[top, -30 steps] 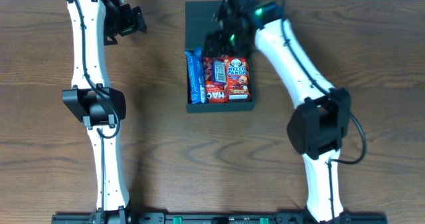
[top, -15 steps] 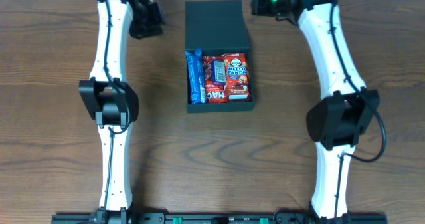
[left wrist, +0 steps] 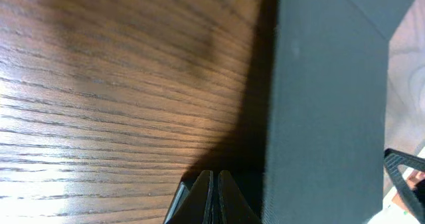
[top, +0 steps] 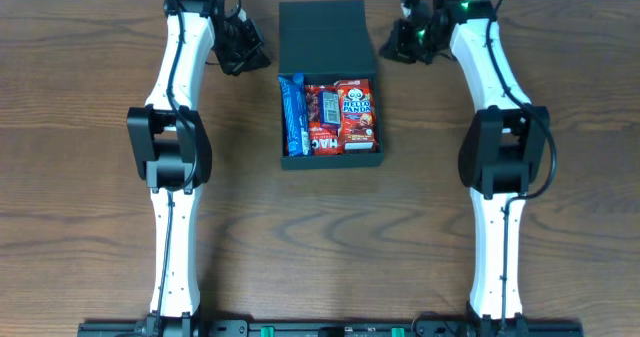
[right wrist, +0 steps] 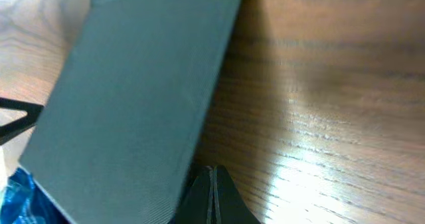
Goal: Pack container
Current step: 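Move both grippers to the box lid's back corners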
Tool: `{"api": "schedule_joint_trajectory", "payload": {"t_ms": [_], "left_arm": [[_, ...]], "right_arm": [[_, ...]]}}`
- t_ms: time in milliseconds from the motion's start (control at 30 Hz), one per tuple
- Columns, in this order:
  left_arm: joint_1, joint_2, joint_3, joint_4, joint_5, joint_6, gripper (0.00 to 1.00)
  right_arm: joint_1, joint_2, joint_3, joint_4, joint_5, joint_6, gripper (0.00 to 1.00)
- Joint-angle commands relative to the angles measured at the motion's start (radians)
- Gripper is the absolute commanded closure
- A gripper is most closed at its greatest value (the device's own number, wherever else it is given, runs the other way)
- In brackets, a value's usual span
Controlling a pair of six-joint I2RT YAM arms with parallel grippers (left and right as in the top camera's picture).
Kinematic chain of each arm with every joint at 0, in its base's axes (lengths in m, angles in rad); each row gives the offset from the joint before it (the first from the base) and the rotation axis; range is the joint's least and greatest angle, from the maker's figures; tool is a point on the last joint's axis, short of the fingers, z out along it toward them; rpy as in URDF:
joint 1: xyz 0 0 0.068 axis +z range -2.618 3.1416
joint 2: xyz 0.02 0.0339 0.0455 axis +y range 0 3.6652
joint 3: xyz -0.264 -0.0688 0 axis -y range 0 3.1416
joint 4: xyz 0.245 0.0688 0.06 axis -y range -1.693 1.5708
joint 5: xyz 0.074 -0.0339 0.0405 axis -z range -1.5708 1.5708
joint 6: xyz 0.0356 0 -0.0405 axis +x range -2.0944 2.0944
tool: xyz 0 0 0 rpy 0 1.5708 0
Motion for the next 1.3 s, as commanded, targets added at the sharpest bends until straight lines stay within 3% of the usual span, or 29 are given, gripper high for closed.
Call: {"api": "schedule_joint_trajectory", "payload": {"t_ms": [0, 333, 767, 1267], "left_arm": [[-0.019, -0.010, -0.021, 0.003, 0.021, -0.037, 0.94], [-0.066, -0.010, -0.022, -0.006, 0.072, -0.056, 0.94], [-0.066, -0.010, -0.022, -0.136, 0.072, -0.031, 0.94], [-0.055, -0.010, -0.021, 0.056, 0.143, -0.021, 0.94]], "right_arm": [[-0.003, 0.033, 0.001, -0.014, -0.053, -0.010, 0.98], [0.014, 0.048, 0.001, -0.121, -0.235, -0.087, 0.98], [0.011, 0.048, 0.001, -0.301, -0.234, -0.195, 0.99], [0.000, 0.048, 0.001, -0.095, -0.221, -0.179, 0.98]]}}
